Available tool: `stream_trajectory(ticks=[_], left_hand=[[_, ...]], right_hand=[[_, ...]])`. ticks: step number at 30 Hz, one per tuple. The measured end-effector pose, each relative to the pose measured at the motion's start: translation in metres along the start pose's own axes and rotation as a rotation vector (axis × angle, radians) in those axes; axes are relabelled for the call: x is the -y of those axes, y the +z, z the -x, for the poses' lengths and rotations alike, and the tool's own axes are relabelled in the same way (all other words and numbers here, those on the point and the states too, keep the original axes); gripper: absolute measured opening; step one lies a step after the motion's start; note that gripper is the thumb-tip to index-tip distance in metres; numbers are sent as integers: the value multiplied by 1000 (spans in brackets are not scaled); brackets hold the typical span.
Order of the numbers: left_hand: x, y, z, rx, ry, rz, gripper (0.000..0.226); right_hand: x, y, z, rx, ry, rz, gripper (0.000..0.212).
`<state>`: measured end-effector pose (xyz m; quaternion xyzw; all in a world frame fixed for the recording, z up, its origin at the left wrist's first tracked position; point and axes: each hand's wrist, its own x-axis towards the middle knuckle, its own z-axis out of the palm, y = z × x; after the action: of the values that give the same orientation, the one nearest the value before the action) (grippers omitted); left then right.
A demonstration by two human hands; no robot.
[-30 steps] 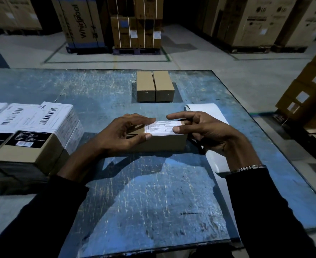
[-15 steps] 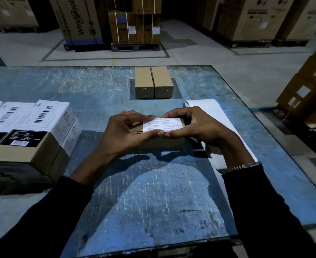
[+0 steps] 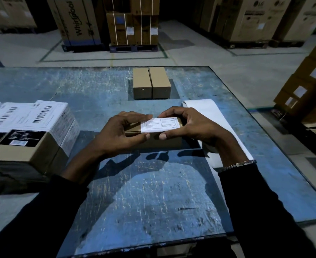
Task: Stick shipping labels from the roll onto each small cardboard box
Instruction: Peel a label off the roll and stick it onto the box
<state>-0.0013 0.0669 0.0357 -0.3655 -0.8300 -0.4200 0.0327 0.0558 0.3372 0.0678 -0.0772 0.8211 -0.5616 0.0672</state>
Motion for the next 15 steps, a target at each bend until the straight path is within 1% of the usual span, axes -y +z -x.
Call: stream_trajectory(ticks=[2, 5, 8, 12, 15], left_hand=[[1, 0, 1, 23, -39, -1, 56], [-4, 4, 0, -12, -68, -50, 65], [-6, 6, 1, -36, -17, -90, 61], [0, 3, 1, 33, -18, -53, 60], [1, -1, 2, 63, -40, 37, 58]], right_hand=[[-3, 1, -3, -19, -16, 19, 52], [-6, -4, -5, -3, -23, -9, 52], [-10, -11, -5, 58, -6, -75, 55], [-14, -18, -3, 154, 34, -160, 67], [-13, -22, 1, 198, 45, -208, 65]])
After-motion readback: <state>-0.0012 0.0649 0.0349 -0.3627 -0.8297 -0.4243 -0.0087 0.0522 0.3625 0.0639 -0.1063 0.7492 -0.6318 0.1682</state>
